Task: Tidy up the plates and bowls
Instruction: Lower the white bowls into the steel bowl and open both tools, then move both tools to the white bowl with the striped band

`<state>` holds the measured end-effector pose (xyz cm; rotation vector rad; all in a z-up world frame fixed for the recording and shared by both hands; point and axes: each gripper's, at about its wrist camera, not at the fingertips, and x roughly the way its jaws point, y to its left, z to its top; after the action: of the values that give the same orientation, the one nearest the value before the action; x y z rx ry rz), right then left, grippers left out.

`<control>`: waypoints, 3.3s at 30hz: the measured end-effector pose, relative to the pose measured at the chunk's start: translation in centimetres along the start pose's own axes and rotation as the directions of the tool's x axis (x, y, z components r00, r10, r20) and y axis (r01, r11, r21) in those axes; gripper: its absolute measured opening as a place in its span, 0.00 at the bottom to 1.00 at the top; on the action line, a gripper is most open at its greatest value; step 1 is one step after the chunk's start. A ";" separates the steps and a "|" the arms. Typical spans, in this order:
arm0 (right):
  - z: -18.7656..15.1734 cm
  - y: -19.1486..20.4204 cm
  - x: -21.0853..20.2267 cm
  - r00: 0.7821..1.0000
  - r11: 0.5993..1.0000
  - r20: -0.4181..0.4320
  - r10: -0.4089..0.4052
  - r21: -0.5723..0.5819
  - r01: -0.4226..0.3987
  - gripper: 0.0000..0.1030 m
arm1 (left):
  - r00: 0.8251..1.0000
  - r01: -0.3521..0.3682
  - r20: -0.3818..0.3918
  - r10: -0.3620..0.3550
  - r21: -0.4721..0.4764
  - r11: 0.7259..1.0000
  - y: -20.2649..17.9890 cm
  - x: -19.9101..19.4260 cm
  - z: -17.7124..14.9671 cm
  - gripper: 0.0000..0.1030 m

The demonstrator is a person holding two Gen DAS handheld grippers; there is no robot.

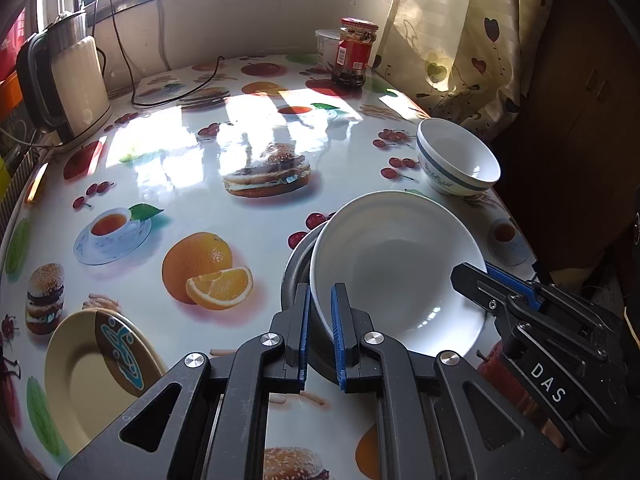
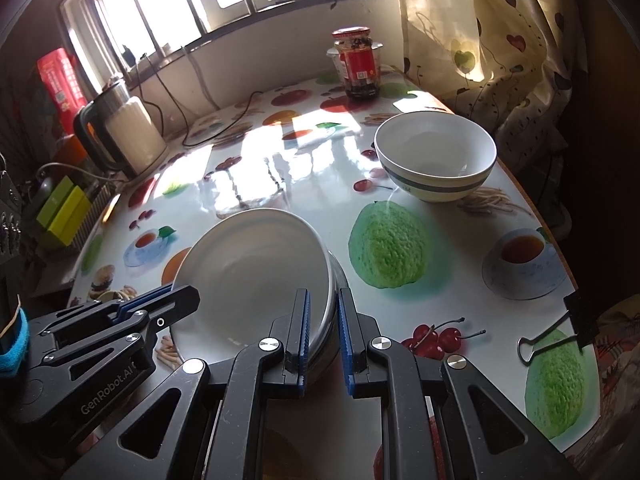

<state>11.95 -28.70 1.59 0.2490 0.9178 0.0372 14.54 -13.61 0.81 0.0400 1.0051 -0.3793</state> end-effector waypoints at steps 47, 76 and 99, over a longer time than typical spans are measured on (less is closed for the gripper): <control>0.7 0.4 -0.9 1.000 1.000 0.028 -0.002 0.007 0.001 0.25 | 0.998 0.020 0.055 -0.020 -0.004 1.000 0.1 -1.5 0.6 0.25; 4.3 -2.8 -2.4 0.992 0.996 0.108 -0.072 0.053 0.066 0.36 | 0.995 0.048 0.091 -0.052 0.043 0.998 -2.4 -0.8 5.4 0.25; 7.2 -7.7 -1.3 0.982 0.985 0.120 -0.143 0.110 0.130 0.37 | 0.995 0.082 0.048 -0.085 0.072 0.994 -5.5 2.9 9.3 0.25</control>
<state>16.25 -37.75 5.00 0.2789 0.8087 -0.1511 21.71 -21.54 4.20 0.0510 0.9447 -0.4896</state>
